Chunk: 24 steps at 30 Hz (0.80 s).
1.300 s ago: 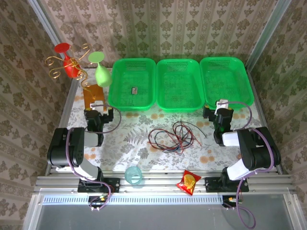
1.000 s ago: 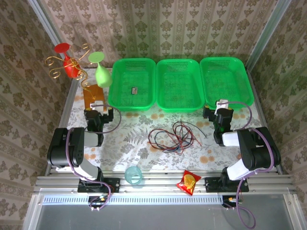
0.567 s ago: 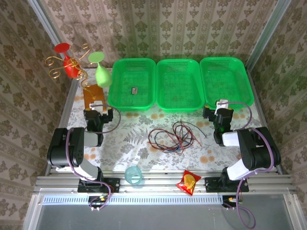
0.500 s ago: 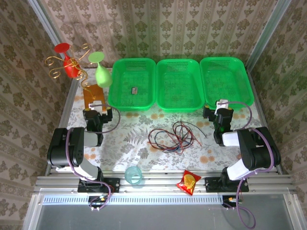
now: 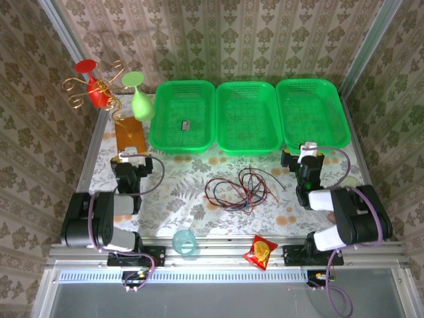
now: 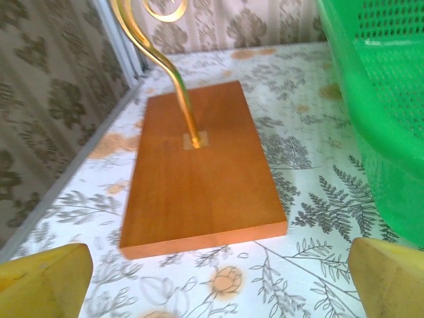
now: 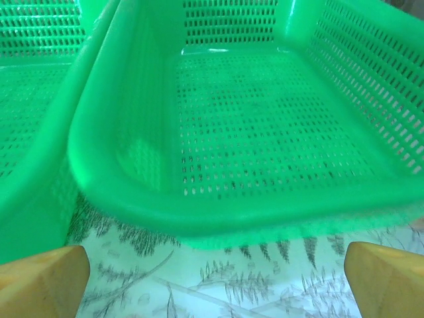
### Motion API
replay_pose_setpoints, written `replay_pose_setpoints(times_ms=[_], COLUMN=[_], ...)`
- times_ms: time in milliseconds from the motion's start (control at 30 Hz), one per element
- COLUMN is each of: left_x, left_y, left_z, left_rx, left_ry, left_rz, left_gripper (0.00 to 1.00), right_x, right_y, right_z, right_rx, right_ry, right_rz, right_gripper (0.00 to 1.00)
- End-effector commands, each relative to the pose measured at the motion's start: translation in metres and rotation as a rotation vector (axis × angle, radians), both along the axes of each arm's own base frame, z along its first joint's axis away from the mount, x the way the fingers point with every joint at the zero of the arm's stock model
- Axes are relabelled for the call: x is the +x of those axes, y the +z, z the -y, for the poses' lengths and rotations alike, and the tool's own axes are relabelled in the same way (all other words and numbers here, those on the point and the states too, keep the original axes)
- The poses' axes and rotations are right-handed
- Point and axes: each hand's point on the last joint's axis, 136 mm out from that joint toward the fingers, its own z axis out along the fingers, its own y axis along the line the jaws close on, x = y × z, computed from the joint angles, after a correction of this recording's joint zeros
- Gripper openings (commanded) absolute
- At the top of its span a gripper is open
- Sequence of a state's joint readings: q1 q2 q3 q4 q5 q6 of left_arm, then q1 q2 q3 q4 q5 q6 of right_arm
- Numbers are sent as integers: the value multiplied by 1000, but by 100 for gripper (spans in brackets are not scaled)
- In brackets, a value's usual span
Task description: Untangle the cables
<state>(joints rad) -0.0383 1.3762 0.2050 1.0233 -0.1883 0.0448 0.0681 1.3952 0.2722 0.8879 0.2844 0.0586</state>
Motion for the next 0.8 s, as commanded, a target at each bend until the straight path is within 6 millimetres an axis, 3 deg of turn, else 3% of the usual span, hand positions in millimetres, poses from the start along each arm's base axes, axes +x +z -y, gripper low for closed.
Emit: replay_pose_setpoints(times_ms=[0, 133, 233, 333, 500, 633, 767], left_x=[-9, -19, -29, -56, -63, -59, -62], left_y=[48, 81, 95, 98, 106, 113, 107], left_z=[-8, -12, -12, -31, 16, 80, 144], left_rx=[-16, -45, -74, -236, -302, -360, -431], left_ry=[56, 82, 108, 346, 212, -12, -193], left_rz=[127, 80, 79, 6, -155, -240, -363], left_gripper=[100, 100, 100, 100, 100, 100, 100], right_x=[-10, -32, -52, -71, -96, -112, -114], right_y=[44, 75, 83, 82, 62, 45, 35], right_z=[7, 4, 4, -5, -60, -111, -155], right_rx=[8, 51, 110, 228, 464, 563, 727], right_ry=[-48, -35, -56, -46, 82, 202, 304], right_rz=[48, 72, 37, -60, -354, -496, -592], right_gripper=[100, 100, 100, 100, 100, 100, 94])
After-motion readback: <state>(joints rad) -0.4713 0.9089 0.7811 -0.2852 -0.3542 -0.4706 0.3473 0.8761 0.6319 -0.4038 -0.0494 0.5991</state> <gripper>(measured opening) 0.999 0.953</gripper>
